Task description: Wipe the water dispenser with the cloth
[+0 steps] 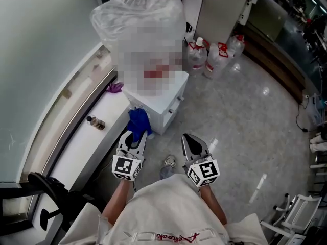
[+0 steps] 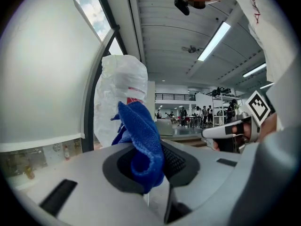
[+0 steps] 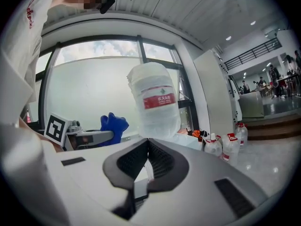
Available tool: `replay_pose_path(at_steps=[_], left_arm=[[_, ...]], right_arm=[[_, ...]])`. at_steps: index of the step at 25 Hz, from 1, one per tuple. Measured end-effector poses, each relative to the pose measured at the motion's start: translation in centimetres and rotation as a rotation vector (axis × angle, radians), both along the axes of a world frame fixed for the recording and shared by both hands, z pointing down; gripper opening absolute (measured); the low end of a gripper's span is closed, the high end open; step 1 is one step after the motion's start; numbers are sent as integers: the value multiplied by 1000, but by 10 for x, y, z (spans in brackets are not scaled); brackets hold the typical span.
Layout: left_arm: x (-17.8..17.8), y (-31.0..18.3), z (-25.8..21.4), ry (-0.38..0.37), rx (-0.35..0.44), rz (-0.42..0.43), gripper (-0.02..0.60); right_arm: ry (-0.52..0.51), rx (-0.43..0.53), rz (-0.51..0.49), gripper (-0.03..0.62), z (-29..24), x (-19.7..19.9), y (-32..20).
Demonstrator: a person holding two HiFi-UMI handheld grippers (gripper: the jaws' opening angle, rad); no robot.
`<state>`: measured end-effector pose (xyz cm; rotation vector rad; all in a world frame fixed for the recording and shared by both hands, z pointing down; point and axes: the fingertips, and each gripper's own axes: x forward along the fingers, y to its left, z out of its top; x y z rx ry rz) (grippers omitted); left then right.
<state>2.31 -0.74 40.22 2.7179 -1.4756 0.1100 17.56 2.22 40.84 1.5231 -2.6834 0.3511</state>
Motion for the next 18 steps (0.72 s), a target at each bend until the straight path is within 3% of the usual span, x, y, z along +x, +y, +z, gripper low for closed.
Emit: replay_pose_path(at_steps=[10, 18], left_arm=[[-52, 115, 6, 10, -1, -50, 86], [-58, 188, 11, 31, 0, -39, 86]], right_arm=[[30, 30, -37, 15, -3, -58, 108], [57, 49, 5, 15, -5, -67, 185]])
